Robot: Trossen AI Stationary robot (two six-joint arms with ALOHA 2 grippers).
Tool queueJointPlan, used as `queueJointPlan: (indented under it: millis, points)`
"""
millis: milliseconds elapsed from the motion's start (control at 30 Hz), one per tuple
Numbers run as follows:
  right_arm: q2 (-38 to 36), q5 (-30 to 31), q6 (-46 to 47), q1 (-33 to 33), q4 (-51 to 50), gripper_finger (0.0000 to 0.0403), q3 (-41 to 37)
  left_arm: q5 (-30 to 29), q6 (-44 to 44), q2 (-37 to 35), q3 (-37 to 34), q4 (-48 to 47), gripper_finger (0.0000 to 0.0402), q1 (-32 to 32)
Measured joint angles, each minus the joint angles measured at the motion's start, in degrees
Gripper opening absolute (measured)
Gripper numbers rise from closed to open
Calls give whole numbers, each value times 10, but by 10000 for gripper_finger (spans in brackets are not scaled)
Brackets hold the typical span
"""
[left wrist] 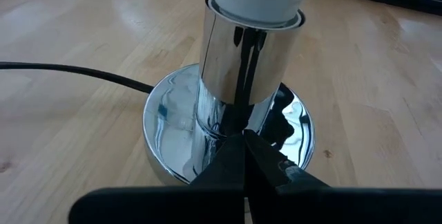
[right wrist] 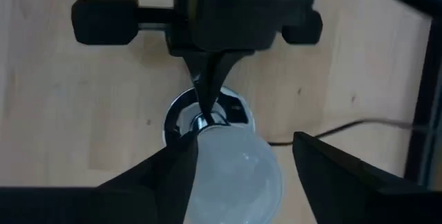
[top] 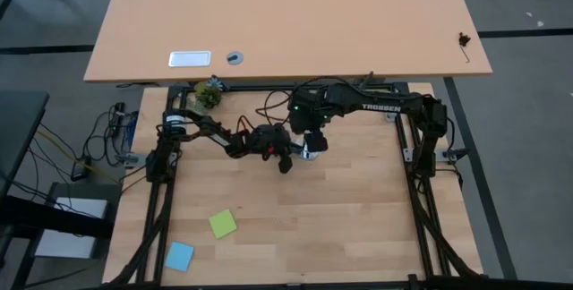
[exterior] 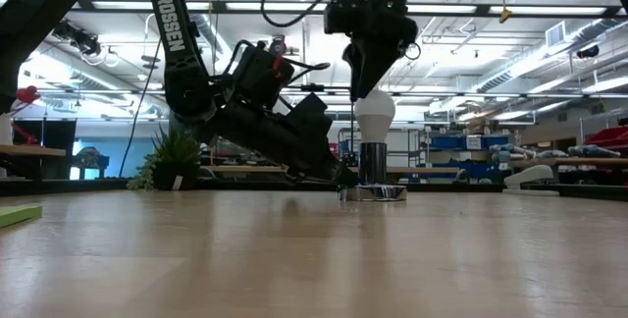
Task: Screw lightbulb
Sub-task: Remove the lightbulb from the lamp
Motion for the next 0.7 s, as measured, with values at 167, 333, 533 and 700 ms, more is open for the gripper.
queueJointPlan:
  millis: [167,333,533,700]
  points:
    - [0,7,10,15,6,223,4,3,0,0,0,-2,0,0]
    - [0,19,192,31,-19,226,37,4,0,0,0,-6,0,0]
    - [0,18,343,29,-71,253,49,9,7,0,1,-7,0,0]
    - [0,36,367,28,-63,292,49,11,7,0,1,-8,0,0]
